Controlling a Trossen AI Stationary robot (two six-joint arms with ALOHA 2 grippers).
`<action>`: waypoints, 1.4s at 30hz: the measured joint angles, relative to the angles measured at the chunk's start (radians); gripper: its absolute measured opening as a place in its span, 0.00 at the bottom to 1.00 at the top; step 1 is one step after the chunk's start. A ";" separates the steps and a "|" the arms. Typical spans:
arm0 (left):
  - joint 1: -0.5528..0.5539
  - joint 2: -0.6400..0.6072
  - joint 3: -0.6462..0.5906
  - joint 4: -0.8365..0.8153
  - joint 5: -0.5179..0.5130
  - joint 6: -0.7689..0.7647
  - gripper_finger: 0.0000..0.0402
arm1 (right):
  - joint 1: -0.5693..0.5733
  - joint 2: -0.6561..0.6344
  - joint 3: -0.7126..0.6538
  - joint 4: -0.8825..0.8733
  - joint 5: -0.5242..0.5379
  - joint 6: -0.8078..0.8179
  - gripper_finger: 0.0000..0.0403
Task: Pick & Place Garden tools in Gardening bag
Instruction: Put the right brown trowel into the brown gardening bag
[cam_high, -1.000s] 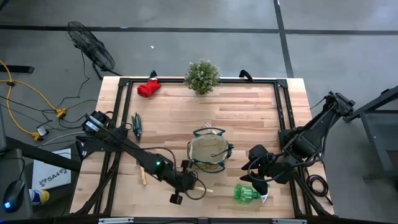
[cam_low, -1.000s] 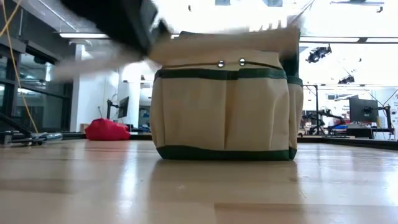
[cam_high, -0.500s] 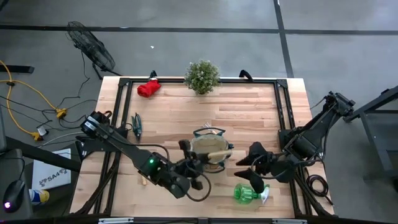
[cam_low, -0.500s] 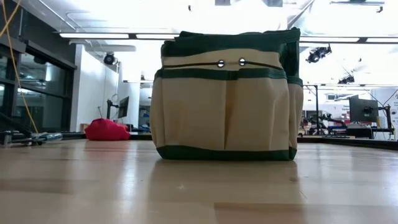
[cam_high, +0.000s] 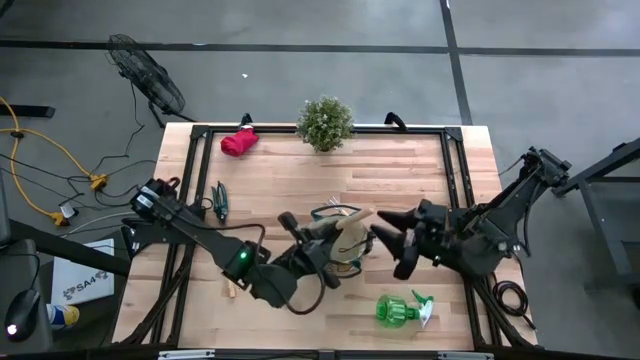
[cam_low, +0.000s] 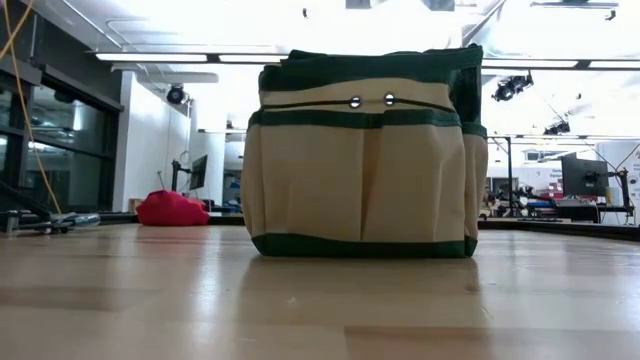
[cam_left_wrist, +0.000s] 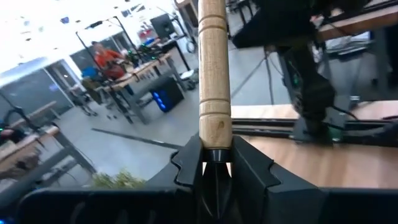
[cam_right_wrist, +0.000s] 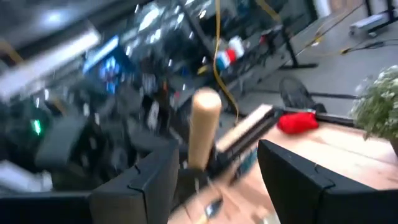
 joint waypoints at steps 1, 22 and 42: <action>0.008 0.000 0.000 0.023 0.000 0.029 0.14 | -0.005 0.003 0.000 0.041 0.023 -0.008 0.52; 0.043 0.000 0.000 0.071 -0.054 0.302 0.14 | -0.089 0.120 0.000 0.364 0.167 0.082 0.52; 0.056 0.000 -0.001 0.071 -0.122 0.396 0.14 | -0.141 0.120 0.000 0.370 0.158 0.115 0.52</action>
